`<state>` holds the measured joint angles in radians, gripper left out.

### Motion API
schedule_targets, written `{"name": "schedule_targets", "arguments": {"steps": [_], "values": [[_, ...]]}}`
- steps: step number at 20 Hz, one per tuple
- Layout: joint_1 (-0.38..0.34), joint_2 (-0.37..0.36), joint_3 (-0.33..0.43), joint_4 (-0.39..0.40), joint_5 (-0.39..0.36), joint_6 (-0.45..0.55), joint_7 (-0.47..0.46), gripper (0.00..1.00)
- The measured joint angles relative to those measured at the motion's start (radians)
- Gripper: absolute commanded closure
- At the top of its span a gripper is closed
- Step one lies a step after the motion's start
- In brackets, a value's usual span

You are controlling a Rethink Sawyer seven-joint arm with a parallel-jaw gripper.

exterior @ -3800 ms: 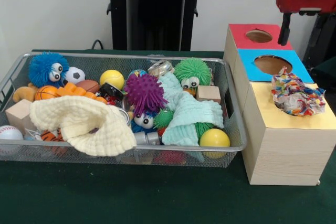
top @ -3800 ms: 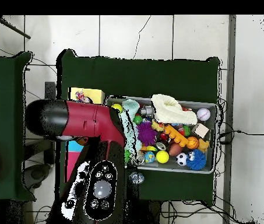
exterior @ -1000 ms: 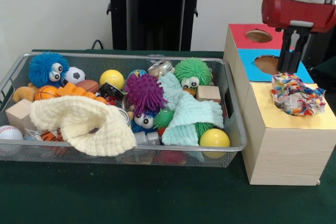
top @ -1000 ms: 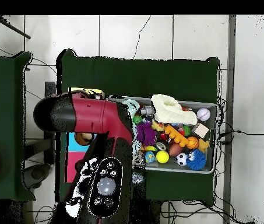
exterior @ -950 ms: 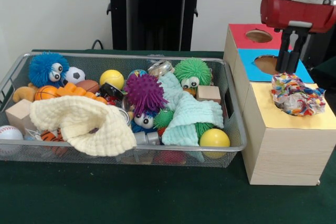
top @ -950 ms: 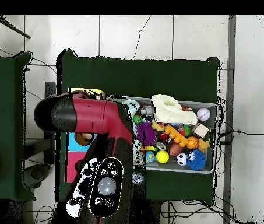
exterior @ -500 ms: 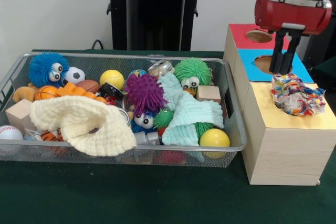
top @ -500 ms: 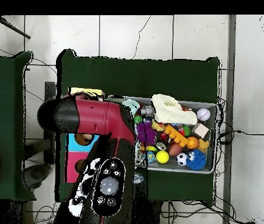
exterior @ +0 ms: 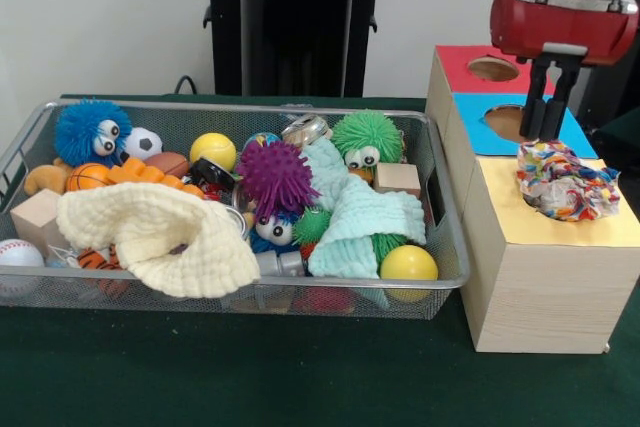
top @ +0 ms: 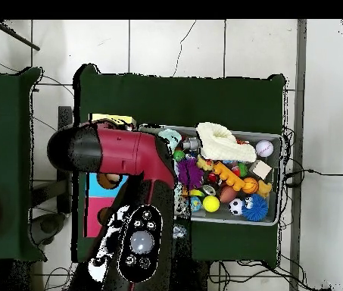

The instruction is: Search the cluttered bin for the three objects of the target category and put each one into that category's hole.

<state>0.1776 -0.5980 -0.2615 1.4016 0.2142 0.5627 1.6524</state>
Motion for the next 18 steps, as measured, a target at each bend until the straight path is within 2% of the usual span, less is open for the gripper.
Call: {"name": "schedule_targets", "arguments": {"steps": [18], "values": [[0.002,0.003,0.005,0.008,0.012,0.0,0.0,1.0]]}}
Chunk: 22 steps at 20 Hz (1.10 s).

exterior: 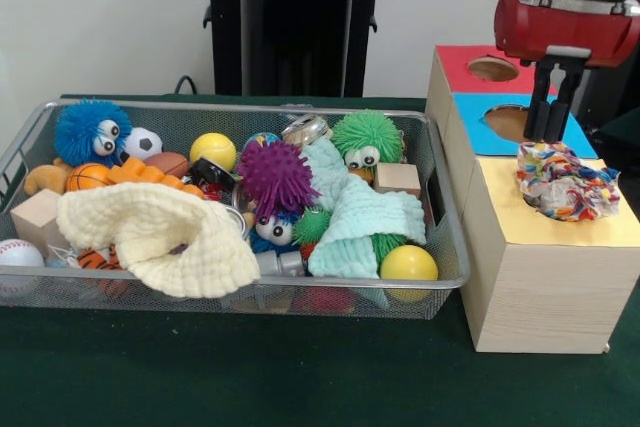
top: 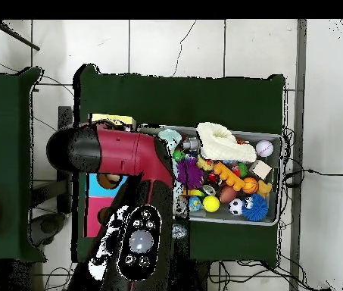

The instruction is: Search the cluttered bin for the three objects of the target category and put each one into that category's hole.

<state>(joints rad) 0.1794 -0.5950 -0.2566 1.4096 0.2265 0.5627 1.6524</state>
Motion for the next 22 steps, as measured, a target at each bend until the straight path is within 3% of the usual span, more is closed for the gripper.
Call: {"name": "schedule_targets", "arguments": {"steps": [22], "values": [[0.044,0.021,0.005,0.028,0.058,0.0,0.003,1.0]]}}
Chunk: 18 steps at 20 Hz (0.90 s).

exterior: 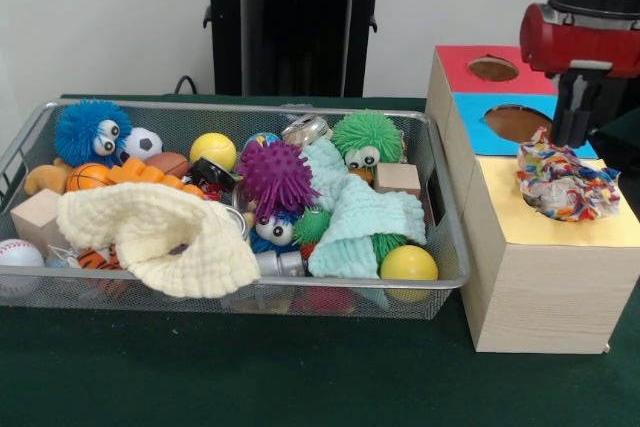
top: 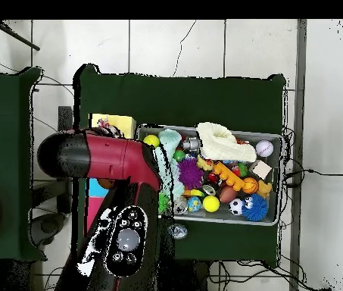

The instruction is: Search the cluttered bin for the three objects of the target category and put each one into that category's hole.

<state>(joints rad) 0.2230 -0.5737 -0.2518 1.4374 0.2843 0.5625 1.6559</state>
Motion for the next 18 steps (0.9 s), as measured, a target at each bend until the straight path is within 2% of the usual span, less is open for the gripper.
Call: {"name": "schedule_targets", "arguments": {"steps": [18], "values": [[0.02,0.009,0.0,0.0,0.022,-0.018,0.003,1.0]]}}
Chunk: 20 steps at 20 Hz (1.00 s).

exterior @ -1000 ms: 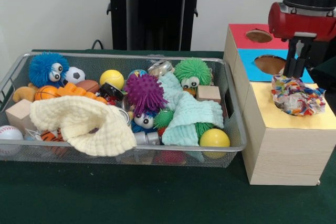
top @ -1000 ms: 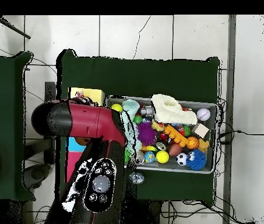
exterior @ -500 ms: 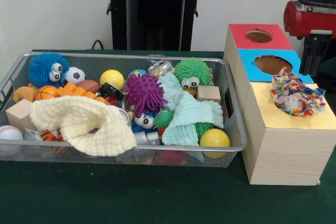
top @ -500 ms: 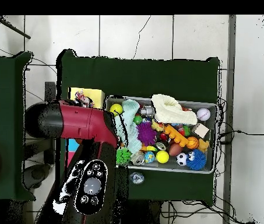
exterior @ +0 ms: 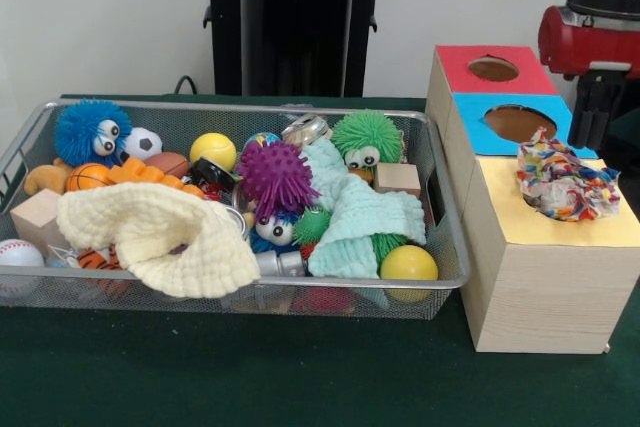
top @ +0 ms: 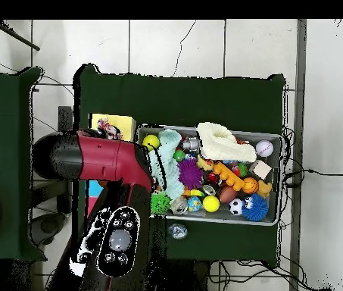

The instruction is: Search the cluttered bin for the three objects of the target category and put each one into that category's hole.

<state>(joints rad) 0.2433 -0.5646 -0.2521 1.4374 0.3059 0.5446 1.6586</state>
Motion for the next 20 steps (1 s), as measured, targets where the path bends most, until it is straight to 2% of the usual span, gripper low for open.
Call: {"name": "schedule_targets", "arguments": {"steps": [20], "values": [[-0.001,0.05,0.0,0.001,-0.003,-0.133,0.0,1.0]]}}
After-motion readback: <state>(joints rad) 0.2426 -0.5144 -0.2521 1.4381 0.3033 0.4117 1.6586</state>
